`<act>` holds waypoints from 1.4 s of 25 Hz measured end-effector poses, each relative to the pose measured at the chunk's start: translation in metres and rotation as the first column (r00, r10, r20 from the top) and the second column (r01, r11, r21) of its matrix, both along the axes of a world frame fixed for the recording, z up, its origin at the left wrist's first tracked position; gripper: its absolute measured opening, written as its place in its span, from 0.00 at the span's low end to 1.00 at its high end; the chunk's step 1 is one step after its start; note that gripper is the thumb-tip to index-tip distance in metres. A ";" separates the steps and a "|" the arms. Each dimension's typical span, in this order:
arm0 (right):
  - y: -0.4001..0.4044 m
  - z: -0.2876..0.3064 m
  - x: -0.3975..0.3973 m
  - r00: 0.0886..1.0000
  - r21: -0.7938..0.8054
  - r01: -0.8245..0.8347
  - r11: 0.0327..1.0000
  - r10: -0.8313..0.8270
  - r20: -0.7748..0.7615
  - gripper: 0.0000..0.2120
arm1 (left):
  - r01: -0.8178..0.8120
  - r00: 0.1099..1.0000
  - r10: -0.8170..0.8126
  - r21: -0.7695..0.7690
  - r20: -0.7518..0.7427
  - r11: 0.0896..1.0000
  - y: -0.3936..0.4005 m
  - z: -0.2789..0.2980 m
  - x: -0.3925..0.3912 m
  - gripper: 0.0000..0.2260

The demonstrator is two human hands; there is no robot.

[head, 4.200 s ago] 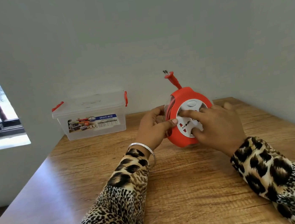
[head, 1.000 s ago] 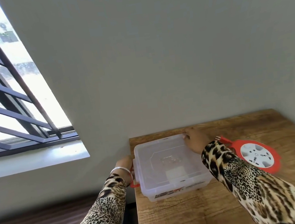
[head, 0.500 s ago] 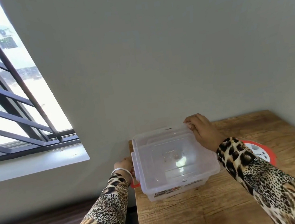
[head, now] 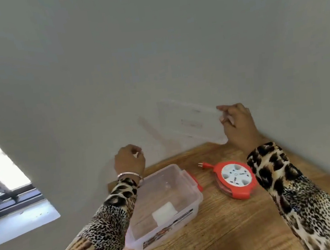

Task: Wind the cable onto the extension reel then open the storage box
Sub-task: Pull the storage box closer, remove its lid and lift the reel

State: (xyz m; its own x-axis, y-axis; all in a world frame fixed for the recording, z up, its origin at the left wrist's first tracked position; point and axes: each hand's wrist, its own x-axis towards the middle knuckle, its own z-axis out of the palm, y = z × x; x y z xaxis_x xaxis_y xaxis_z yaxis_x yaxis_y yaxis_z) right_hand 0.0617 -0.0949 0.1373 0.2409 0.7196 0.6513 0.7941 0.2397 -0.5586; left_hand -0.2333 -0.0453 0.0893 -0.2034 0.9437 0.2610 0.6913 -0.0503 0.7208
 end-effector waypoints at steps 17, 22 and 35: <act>-0.043 -0.155 0.179 0.932 -0.677 0.362 0.641 -0.240 0.271 0.13 | 0.417 0.896 -0.445 -0.313 -0.020 0.853 -0.031 -0.100 0.253 0.09; -0.021 -0.168 0.187 0.960 -0.806 0.273 0.525 -0.098 0.261 0.10 | 0.149 0.976 -0.207 -0.484 -0.068 0.862 -0.019 -0.106 0.254 0.24; 0.005 -0.168 0.139 0.594 -0.565 -0.461 0.684 -0.235 -0.770 0.22 | 0.219 0.930 0.068 -0.695 0.361 0.685 -0.017 -0.088 0.256 0.10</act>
